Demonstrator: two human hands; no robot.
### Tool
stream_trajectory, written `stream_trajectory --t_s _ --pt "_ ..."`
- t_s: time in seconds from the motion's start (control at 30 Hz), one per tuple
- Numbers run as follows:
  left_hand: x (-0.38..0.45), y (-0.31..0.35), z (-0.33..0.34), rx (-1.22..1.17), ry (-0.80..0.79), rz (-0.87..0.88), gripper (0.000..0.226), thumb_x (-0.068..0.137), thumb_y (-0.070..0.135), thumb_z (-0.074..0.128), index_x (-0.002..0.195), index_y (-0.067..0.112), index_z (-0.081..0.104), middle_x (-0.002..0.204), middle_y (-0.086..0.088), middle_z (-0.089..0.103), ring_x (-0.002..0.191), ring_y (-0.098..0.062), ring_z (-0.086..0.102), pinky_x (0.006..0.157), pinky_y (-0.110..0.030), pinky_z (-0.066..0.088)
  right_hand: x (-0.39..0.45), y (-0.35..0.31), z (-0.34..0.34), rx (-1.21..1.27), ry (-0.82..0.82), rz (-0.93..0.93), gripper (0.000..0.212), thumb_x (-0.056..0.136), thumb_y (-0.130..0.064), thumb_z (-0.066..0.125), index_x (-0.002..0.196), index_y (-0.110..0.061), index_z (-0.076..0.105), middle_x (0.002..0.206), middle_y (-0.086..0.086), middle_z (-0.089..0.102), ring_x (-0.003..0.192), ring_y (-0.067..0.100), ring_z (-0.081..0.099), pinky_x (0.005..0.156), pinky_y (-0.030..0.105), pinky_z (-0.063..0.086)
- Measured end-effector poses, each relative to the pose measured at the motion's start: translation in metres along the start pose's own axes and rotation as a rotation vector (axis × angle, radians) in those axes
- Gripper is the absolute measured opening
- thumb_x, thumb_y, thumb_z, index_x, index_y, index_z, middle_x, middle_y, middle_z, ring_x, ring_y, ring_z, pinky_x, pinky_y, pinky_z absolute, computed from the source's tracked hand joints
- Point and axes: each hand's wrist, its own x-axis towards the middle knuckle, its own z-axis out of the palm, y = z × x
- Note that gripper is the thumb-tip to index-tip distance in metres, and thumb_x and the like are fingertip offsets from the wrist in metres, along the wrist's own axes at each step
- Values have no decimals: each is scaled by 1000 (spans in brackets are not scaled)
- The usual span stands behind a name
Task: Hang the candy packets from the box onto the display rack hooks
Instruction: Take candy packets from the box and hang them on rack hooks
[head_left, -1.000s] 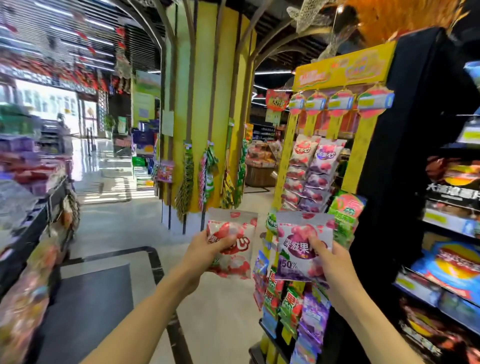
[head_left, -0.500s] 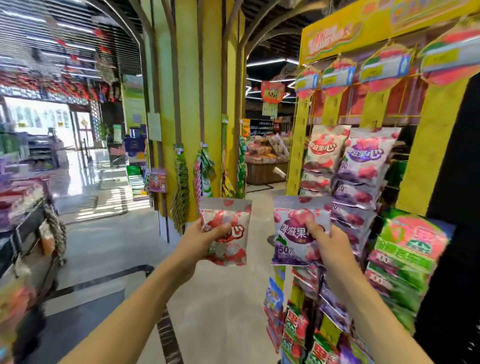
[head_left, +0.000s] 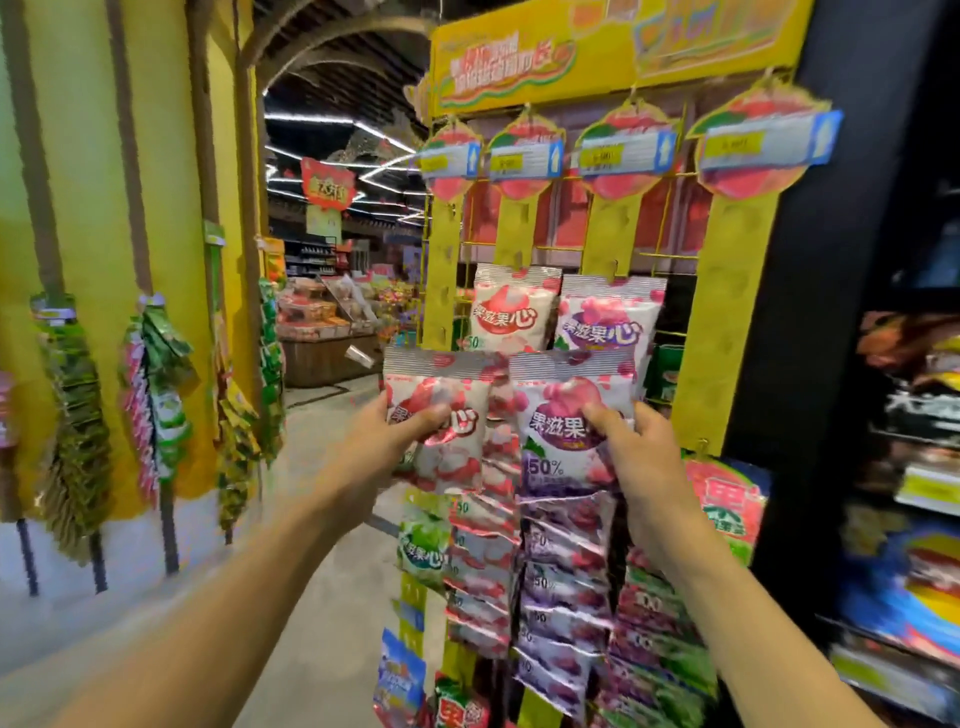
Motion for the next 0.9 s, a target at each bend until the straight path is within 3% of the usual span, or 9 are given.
stream_trajectory --t_s 0.03,0.1,0.2,0.33,0.43,0.6,0.7,0.77,0.9 --pt "14 0 2 -16 -33 17 27 89 24 76 114 20 67 100 0 80 88 -18 77 56 -26 57 5 -3 1 -20 38 -2 32 97 -29 66 111 -1 64 99 28 65 82 24 62 70 41 48" --pt "41 -2 5 -50 -101 65 30 89 23 77 117 19 68 102 1 80 96 -19 76 66 -30 60 11 -9 5 -58 111 -27 33 94 -31 67 108 -2 63 90 18 58 76 26 53 65 41 43" --pt "77 0 7 -107 -193 117 36 89 22 76 124 19 67 110 1 78 103 -19 74 85 -40 60 20 -20 13 -99 255 -61 13 97 -25 65 101 -14 69 92 10 67 80 25 64 71 38 50" --pt "111 13 8 -139 -326 187 29 92 22 74 120 18 69 106 6 79 98 -9 74 77 -27 57 29 -35 29 -154 365 -117 15 96 -24 66 99 -10 69 86 8 63 77 22 59 69 35 45" --pt "130 24 13 -205 -381 210 26 92 19 74 117 18 68 104 6 79 93 -8 74 74 -27 59 35 -49 34 -196 450 -161 6 97 -20 65 95 -15 68 80 -2 68 69 9 64 62 25 49" --pt "149 53 22 -282 -421 233 35 88 25 78 119 13 67 99 2 80 84 -12 77 62 -24 59 50 -74 36 -283 533 -208 12 96 -20 67 84 -17 65 72 -8 67 60 4 60 54 18 45" --pt "161 73 28 -272 -430 261 39 88 33 79 120 15 65 102 2 79 84 -13 77 62 -25 59 58 -84 34 -279 570 -232 11 93 -26 70 93 -17 63 89 -2 71 76 10 66 65 26 50" --pt "167 85 34 -251 -438 287 44 86 37 80 120 14 65 105 0 79 89 -16 77 70 -32 60 59 -88 33 -278 604 -218 31 89 -34 73 109 -14 64 108 5 73 92 19 69 78 38 54" --pt "179 103 44 -247 -443 276 42 89 32 78 119 7 62 98 -5 79 80 -19 78 58 -28 59 62 -90 26 -232 609 -220 12 95 -23 69 101 -16 62 102 7 74 79 16 69 66 31 50"
